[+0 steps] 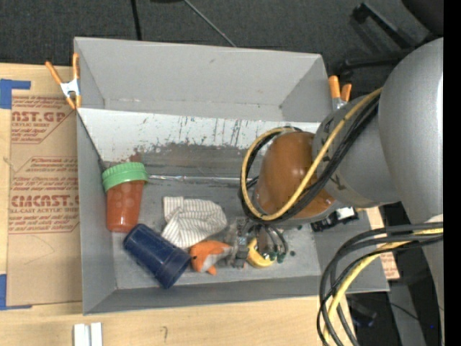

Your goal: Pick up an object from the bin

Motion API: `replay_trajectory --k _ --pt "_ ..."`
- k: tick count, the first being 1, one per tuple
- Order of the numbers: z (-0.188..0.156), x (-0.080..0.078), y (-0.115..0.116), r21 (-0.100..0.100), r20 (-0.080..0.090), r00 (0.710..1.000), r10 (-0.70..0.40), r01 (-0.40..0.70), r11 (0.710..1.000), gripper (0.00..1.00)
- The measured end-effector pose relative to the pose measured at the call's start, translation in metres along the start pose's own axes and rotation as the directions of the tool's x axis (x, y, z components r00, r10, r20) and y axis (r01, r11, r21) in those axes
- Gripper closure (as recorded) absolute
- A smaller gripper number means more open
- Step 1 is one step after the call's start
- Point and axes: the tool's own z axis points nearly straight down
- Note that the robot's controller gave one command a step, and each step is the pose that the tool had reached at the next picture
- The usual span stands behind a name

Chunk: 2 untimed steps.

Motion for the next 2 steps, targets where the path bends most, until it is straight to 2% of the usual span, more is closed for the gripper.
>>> replay_trajectory --k 1,2 --pt "0.0 0.0 0.0 0.0 0.0 1.0 0.0 0.0 1.0 1.0" --pt "-0.093 0.007 0.008 0.0 0.002 1.0 0.014 -0.014 1.0 1.0"
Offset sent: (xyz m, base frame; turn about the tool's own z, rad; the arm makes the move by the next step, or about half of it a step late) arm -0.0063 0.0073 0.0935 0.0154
